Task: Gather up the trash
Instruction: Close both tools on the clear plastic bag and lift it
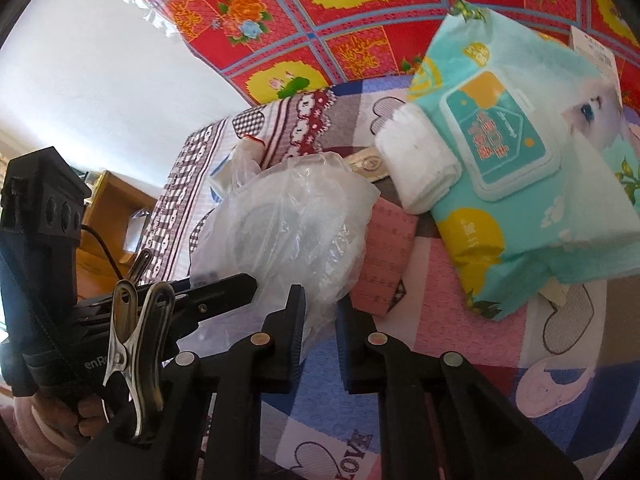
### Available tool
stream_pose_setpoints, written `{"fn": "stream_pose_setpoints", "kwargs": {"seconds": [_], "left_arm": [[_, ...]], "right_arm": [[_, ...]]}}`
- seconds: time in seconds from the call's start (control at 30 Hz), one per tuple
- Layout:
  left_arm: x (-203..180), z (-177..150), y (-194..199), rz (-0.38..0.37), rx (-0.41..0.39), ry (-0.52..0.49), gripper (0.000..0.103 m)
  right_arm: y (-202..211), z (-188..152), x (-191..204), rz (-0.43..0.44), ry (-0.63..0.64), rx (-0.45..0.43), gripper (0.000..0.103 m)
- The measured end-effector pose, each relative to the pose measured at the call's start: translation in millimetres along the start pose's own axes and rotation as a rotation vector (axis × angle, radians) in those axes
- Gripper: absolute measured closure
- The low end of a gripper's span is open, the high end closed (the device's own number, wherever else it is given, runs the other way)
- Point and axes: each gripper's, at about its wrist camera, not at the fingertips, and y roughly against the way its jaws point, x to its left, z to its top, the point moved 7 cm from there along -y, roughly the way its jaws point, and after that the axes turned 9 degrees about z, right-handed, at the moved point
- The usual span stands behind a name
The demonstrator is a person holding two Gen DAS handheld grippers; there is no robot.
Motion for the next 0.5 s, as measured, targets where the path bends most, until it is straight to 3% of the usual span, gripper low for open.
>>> {"fn": "stream_pose_setpoints", "kwargs": {"seconds": [0.5], "left_arm": [[34,9,36,-0.005,-0.067,0.047,0.073]], "right_arm": [[-3,15,46,0.038,0.054,-0.027,0.087]]}}
